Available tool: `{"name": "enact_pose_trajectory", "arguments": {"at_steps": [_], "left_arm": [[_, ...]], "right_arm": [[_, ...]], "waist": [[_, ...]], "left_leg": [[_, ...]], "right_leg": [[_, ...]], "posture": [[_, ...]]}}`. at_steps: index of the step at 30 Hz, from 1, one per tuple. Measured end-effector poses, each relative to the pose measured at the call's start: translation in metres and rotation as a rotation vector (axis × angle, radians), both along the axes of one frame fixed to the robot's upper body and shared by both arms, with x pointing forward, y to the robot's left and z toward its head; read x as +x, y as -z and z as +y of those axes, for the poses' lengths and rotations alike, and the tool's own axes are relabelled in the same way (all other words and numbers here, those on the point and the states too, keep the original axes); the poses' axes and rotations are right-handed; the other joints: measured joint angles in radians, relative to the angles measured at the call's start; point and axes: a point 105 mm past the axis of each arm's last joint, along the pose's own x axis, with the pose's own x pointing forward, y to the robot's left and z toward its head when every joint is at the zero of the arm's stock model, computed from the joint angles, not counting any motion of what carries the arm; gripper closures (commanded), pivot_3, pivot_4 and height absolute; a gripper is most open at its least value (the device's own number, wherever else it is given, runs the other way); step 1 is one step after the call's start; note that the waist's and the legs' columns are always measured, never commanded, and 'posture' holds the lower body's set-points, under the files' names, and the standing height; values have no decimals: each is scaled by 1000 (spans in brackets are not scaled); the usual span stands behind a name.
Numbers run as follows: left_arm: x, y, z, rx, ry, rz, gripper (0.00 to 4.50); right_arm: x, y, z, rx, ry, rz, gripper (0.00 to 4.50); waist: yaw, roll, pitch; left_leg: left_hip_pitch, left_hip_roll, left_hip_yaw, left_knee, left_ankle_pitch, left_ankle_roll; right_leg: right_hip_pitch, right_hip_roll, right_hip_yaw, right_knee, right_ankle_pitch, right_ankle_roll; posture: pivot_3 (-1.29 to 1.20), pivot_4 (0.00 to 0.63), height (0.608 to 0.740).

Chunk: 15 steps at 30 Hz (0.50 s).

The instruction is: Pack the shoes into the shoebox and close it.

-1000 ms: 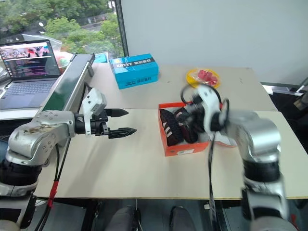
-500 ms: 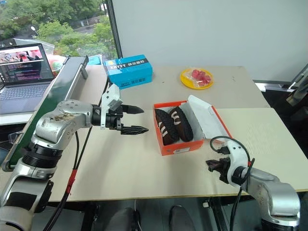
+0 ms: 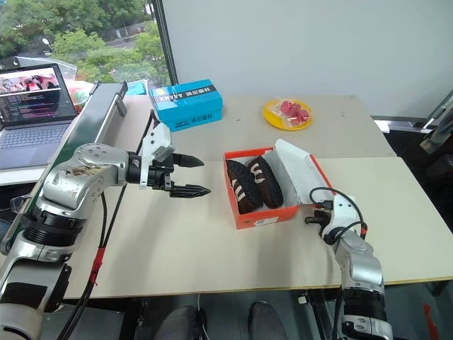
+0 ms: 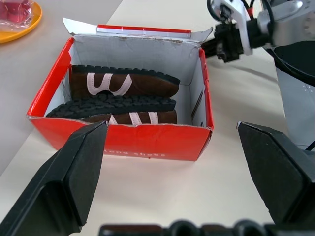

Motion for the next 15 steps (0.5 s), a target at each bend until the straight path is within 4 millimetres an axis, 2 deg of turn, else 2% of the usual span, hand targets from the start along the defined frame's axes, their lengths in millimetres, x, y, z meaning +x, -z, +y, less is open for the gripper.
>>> {"name": "enact_pose_trajectory", "arguments": {"at_steps": [4,9,15], "left_arm": [[0,-1,1,0,-7,3,0],[1,-3,0,0,-2,-2,0],[1,-3,0,7,-4,-4,0]], "right_arm": [[4,-27,6,-40,-47,-105,4413],[-6,-75,64,-61,-416,-191,4413],[-20,-79,89,-38,-572,-116,4413]], "waist": [[2,0,0],[-4,1,0],[5,0,0]], "left_leg": [[0,0,0,1,0,0],[1,1,0,0,0,0],[-1,1,0,1,0,0]], "right_leg": [[0,0,0,1,0,0],[0,2,0,1,0,0],[0,1,0,0,0,0]], "posture": [[0,150,740],[0,150,740],[0,150,740]]}}
